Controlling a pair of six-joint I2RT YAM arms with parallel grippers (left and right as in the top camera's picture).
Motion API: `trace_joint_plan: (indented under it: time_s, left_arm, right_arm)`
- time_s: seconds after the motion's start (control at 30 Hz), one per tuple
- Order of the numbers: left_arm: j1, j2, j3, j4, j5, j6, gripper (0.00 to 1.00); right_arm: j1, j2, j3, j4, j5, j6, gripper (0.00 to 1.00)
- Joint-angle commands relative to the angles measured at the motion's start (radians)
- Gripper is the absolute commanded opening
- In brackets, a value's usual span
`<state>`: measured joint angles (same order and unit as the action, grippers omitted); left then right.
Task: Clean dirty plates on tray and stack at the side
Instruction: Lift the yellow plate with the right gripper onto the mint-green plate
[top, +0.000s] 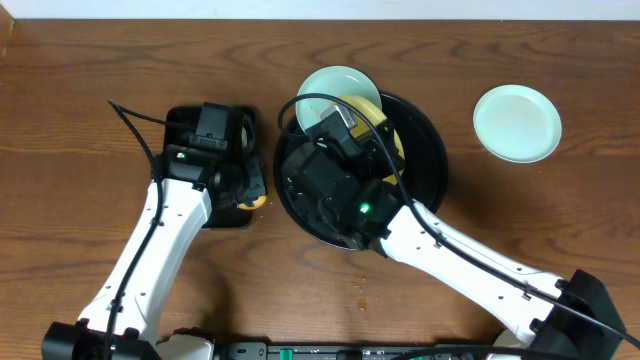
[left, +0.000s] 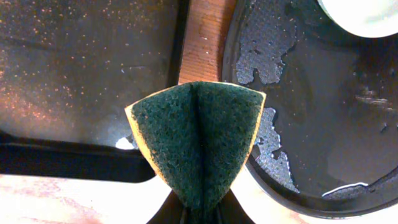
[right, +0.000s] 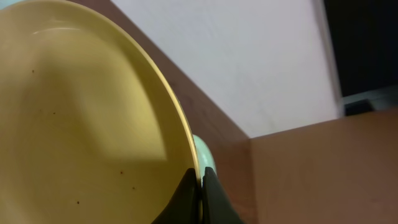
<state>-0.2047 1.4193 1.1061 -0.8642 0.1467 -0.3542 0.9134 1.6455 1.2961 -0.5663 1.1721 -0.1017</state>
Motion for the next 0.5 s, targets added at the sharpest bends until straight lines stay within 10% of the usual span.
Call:
trace_joint_plan:
  time_s: [0.0,0.17,0.47]
  left_arm:
    - [0.003,-0.008,0.004,-0.004,0.004,0.021,0.08]
    - [0.003,-0.008,0.004,-0.005,0.003,0.021,0.08]
    - [0.003,-0.008,0.004,-0.006,0.003,0.021,0.08]
  right_arm:
    - [-0.059,0.004,0.005,0.004,-0.041,0.052,0.01]
    - [-0.129,-0.002,0.005,-0.026,-0.25,0.062,0.01]
    - [-0.613,-0.007,0.005,-0.058,-1.241,0.176,0.01]
